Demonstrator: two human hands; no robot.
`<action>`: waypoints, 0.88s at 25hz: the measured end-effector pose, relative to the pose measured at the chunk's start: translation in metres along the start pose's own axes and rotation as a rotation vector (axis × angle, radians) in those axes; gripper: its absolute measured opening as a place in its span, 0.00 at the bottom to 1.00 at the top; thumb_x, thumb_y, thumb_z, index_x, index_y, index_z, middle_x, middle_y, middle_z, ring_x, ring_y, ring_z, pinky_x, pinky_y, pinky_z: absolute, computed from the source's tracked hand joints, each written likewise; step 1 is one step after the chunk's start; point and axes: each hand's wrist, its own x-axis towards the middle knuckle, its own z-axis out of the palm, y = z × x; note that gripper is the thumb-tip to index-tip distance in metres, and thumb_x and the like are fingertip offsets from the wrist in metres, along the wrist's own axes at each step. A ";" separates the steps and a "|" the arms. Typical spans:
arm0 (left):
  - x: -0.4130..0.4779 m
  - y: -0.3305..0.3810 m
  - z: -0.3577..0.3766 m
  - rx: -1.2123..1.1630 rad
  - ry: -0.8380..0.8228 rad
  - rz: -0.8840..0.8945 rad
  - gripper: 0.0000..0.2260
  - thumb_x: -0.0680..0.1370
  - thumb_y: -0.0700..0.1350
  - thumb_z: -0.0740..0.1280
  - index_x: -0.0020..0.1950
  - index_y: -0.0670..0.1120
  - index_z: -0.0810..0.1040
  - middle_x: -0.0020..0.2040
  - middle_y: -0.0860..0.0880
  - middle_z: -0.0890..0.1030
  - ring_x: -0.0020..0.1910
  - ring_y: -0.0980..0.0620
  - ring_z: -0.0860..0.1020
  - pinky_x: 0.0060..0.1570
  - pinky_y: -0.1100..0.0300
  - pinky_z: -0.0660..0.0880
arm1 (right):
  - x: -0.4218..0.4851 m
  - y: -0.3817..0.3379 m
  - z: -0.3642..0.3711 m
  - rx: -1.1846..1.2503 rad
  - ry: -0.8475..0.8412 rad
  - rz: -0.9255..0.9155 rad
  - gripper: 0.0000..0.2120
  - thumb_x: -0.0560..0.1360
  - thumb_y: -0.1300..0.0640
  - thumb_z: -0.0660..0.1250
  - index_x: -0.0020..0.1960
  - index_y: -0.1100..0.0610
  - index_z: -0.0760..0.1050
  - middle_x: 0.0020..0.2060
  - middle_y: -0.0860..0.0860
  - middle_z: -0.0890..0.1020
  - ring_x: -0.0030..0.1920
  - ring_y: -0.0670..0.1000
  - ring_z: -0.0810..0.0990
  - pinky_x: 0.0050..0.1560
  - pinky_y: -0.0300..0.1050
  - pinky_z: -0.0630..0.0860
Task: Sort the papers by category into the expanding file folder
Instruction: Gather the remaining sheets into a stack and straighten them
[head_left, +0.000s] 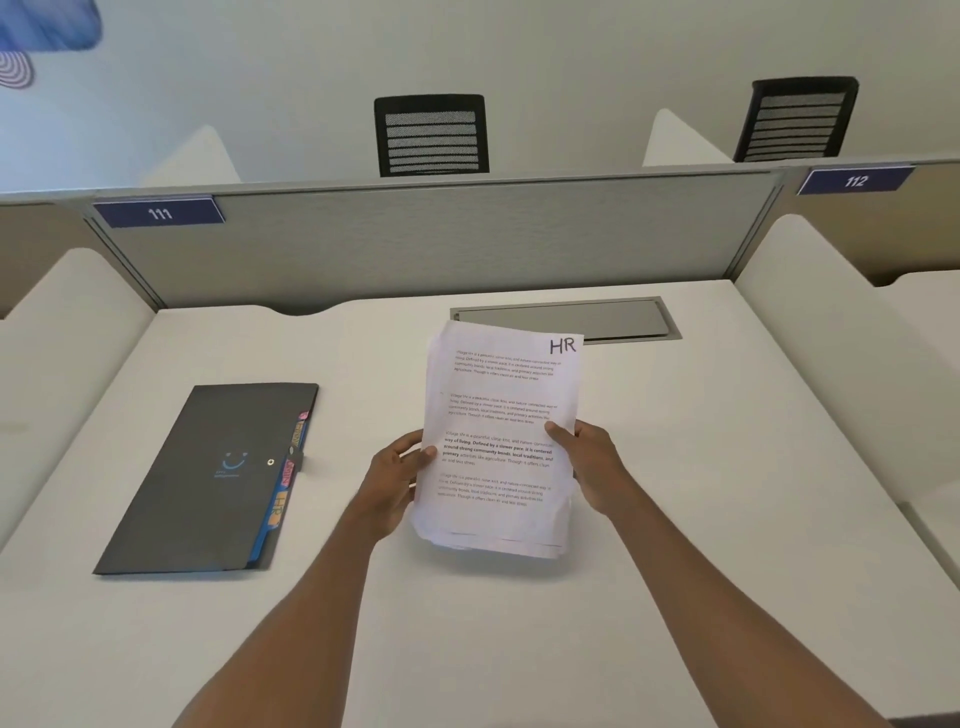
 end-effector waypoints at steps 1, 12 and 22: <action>-0.001 0.003 0.001 0.011 -0.012 0.005 0.14 0.81 0.42 0.72 0.67 0.47 0.82 0.61 0.42 0.86 0.55 0.43 0.85 0.59 0.47 0.80 | -0.003 -0.001 0.000 -0.006 0.018 -0.036 0.10 0.80 0.55 0.70 0.59 0.57 0.83 0.54 0.54 0.87 0.53 0.54 0.87 0.52 0.51 0.83; -0.012 0.059 0.059 -0.001 -0.127 0.219 0.16 0.82 0.43 0.72 0.69 0.41 0.80 0.64 0.39 0.85 0.62 0.38 0.84 0.61 0.41 0.81 | -0.046 -0.023 0.004 0.031 0.001 -0.280 0.10 0.79 0.57 0.72 0.57 0.60 0.85 0.50 0.55 0.88 0.51 0.56 0.87 0.52 0.51 0.84; -0.020 0.033 0.076 0.118 -0.111 0.235 0.13 0.80 0.43 0.75 0.64 0.44 0.83 0.59 0.42 0.87 0.59 0.39 0.85 0.62 0.36 0.81 | -0.048 -0.017 -0.007 -0.076 -0.002 -0.275 0.13 0.75 0.55 0.77 0.58 0.54 0.83 0.51 0.51 0.88 0.51 0.55 0.87 0.54 0.59 0.84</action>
